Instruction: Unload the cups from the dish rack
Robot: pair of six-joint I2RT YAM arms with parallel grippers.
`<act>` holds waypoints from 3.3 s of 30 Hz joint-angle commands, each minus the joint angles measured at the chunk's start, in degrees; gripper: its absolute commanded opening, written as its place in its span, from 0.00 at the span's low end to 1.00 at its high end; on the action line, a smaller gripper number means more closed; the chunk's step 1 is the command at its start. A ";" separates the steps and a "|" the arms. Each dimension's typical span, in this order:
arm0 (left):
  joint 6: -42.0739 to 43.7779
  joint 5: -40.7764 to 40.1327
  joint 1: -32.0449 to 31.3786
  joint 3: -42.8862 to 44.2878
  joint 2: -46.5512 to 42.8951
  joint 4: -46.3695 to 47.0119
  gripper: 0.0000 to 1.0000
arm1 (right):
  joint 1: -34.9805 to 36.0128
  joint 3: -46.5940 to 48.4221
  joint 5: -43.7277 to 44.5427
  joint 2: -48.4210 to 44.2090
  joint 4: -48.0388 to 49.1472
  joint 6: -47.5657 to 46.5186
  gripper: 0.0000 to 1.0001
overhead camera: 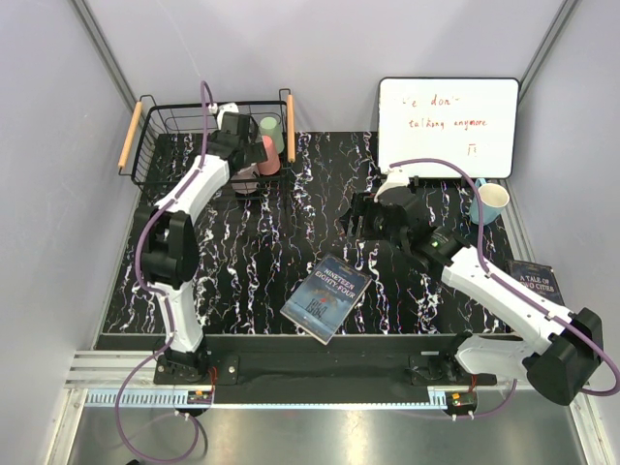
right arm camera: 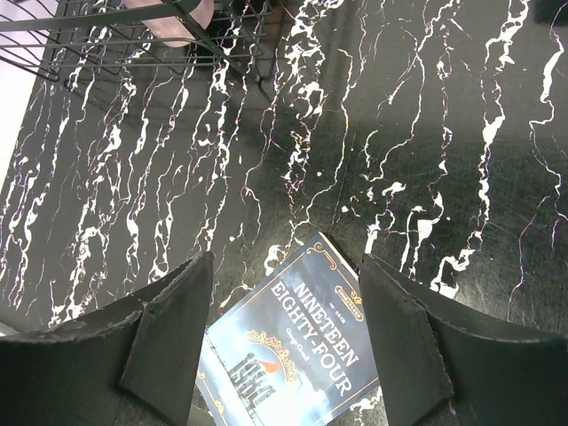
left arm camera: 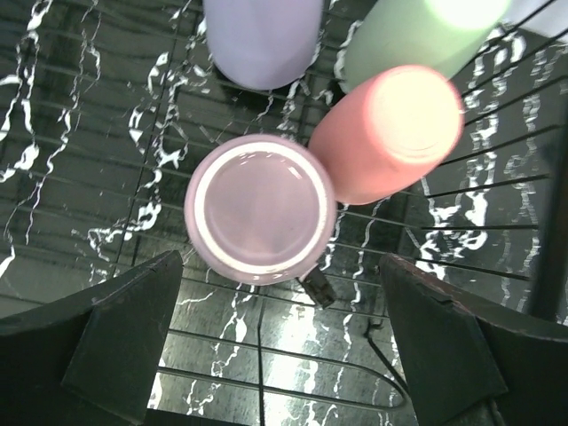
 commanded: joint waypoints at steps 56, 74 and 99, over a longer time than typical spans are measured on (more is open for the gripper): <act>1.56 6.17 0.60 2.48 -9.68 3.70 0.00 | 0.42 -0.96 4.02 -4.00 2.09 -1.91 0.74; -9.69 29.01 2.80 -5.33 -25.39 17.13 0.00 | 0.34 1.33 1.40 -5.06 6.31 -2.70 0.76; -48.89 58.73 0.69 -53.23 -46.76 82.18 0.00 | -2.73 -2.53 -25.67 -11.30 42.07 12.14 0.79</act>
